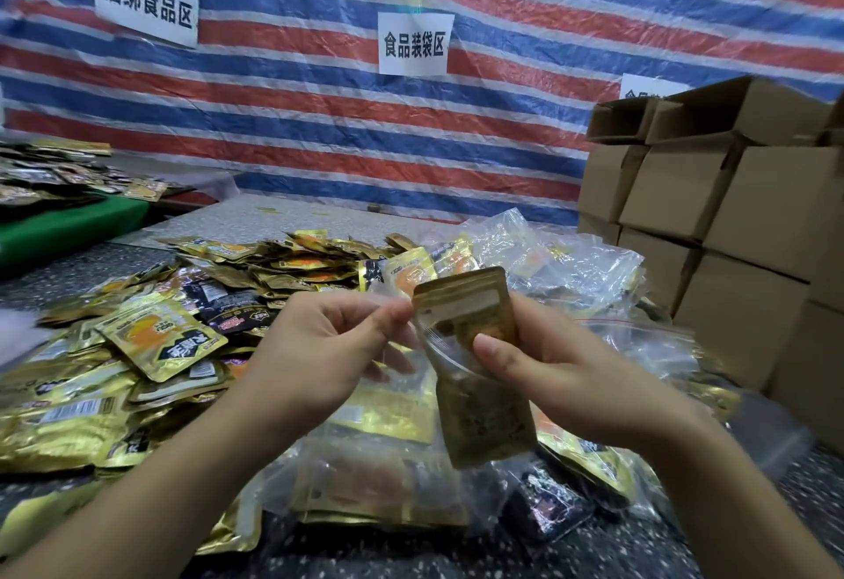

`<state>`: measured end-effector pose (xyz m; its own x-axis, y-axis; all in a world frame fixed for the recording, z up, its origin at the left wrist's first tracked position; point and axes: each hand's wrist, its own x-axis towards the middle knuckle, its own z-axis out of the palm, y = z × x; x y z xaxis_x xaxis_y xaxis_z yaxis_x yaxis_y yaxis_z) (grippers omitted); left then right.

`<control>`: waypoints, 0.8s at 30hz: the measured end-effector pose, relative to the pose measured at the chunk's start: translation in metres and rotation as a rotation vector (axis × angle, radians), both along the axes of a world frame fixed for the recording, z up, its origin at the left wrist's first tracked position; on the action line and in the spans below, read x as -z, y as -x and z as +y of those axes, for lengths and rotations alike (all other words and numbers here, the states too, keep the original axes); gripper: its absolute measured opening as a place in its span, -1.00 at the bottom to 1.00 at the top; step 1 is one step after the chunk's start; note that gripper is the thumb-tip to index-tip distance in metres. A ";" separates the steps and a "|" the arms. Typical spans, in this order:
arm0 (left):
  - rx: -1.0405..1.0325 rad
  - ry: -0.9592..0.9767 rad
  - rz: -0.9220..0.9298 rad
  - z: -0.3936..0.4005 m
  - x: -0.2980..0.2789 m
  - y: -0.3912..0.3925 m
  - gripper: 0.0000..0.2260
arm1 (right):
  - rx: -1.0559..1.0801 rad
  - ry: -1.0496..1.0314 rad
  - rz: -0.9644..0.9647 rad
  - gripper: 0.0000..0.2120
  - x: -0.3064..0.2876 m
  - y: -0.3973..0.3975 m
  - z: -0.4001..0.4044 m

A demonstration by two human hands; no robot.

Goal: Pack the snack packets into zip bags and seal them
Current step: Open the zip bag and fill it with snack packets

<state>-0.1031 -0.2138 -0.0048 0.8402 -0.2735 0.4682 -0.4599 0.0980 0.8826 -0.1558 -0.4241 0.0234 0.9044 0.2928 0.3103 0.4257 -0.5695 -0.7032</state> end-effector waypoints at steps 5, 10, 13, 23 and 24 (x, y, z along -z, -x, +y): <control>0.045 -0.005 -0.014 -0.003 0.004 -0.001 -0.72 | 0.049 0.231 0.003 -0.66 -0.008 0.006 0.003; 0.044 -0.113 -0.091 -0.003 0.006 0.000 -0.77 | 0.042 0.400 0.056 -0.87 -0.009 0.008 0.011; 0.059 -0.217 -0.158 -0.002 0.009 -0.001 -0.76 | 0.038 0.555 0.033 -0.91 -0.004 0.008 0.019; -0.083 -0.062 -0.191 0.001 0.008 -0.006 -0.73 | 0.152 0.515 -0.371 -0.57 0.002 0.001 0.024; -0.112 -0.043 -0.186 0.001 0.008 -0.006 -0.70 | 0.145 0.505 -0.373 -0.51 0.002 0.002 0.025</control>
